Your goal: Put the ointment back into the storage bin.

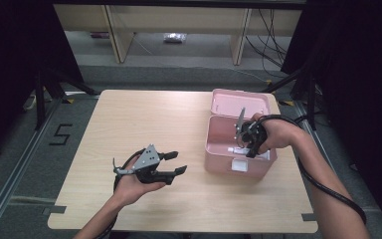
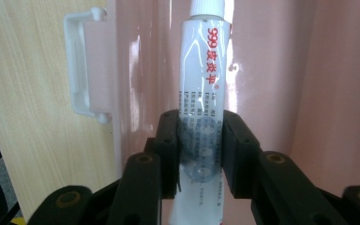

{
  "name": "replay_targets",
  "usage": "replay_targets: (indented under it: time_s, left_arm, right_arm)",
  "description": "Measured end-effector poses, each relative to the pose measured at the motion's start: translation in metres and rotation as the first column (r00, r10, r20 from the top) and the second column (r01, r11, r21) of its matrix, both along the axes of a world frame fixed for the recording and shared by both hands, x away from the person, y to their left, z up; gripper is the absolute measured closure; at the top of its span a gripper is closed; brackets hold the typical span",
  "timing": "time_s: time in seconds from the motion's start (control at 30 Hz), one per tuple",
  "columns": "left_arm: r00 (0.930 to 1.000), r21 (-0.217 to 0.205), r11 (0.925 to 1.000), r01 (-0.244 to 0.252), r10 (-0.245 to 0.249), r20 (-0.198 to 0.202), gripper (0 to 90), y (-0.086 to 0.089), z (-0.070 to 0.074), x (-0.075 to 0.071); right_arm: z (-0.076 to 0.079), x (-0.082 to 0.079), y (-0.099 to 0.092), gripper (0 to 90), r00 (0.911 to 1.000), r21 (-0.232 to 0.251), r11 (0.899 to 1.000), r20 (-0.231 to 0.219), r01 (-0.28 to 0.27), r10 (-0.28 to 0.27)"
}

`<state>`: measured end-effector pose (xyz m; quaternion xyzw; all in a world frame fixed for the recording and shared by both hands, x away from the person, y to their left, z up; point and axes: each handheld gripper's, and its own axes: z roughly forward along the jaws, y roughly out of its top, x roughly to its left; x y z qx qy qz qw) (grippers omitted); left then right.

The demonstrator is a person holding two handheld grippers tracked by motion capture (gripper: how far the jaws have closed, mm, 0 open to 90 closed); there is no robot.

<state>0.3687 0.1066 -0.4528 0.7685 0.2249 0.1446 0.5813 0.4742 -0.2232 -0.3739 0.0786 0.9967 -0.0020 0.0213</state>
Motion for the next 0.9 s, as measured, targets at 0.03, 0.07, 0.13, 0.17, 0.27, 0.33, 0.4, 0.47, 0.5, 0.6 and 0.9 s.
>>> replay_targets:
  time_s: [0.03, 0.07, 0.13, 0.17, 0.27, 0.33, 0.4, 0.47, 0.5, 0.6, 0.9]
  left_arm:
    - [1.0000, -0.006, 1.0000, 0.002, -0.002, 0.001, 40.8, 0.000, 0.000, 0.000]
    - [1.0000, -0.002, 1.0000, 0.001, -0.001, 0.001, 40.8, 0.000, 0.000, 0.000]
    - [1.0000, -0.008, 1.0000, 0.003, -0.003, 0.003, 40.8, 0.000, 0.000, 0.001]
    - [1.0000, -0.003, 1.0000, 0.000, 0.000, 0.002, 40.8, 0.000, 0.000, 0.000]
    - [1.0000, -0.014, 0.9999, 0.006, -0.006, 0.004, 40.8, 0.000, -0.001, 0.001]
    - [1.0000, -0.013, 0.9999, 0.006, -0.006, 0.004, 40.8, 0.000, -0.001, 0.001]
    - [1.0000, -0.007, 1.0000, 0.001, -0.001, 0.002, 40.8, 0.000, 0.000, 0.000]
    - [1.0000, -0.014, 0.9999, 0.008, -0.008, 0.003, 40.8, 0.000, -0.001, 0.001]
    - [1.0000, -0.014, 0.9999, 0.006, -0.006, 0.003, 40.7, 0.000, -0.001, 0.001]
    - [1.0000, -0.002, 1.0000, -0.001, 0.001, -0.002, 40.7, 0.000, -0.001, 0.000]
    - [1.0000, -0.001, 1.0000, 0.001, -0.001, 0.000, 40.7, 0.000, -0.001, 0.000]
  right_arm:
    - [0.000, -0.001, 0.000, 71.5, 0.9997, -0.003, 1.000, -0.002, 0.023, -0.023]
    - [-0.001, -0.001, 0.000, 71.5, 0.9998, -0.002, 1.000, -0.008, 0.021, -0.021]
    - [-0.003, 0.001, -0.001, 71.5, 1.0000, 0.009, 1.000, 0.004, -0.005, 0.005]
    - [-0.003, 0.002, -0.001, 71.5, 0.9998, 0.016, 1.000, 0.008, -0.018, 0.018]
    - [-0.004, 0.000, -0.001, 71.5, 0.9997, -0.009, 1.000, -0.004, 0.025, -0.025]
    - [-0.005, 0.002, 0.000, 71.5, 1.0000, -0.014, 1.000, -0.006, 0.008, -0.008]
    - [-0.006, 0.002, 0.000, 71.5, 0.9997, -0.016, 1.000, -0.011, 0.022, -0.022]
    - [-0.007, 0.003, 0.000, 71.5, 1.0000, -0.010, 1.000, -0.004, -0.001, 0.001]
    - [-0.007, 0.002, 0.001, 71.5, 0.9998, -0.016, 1.000, -0.005, 0.022, -0.022]
    - [-0.008, 0.003, 0.001, 71.5, 0.9999, -0.007, 1.000, -0.008, 0.013, -0.013]
    - [-0.014, 0.005, 0.000, 71.5, 0.9996, -0.016, 1.000, -0.021, 0.016, -0.017]
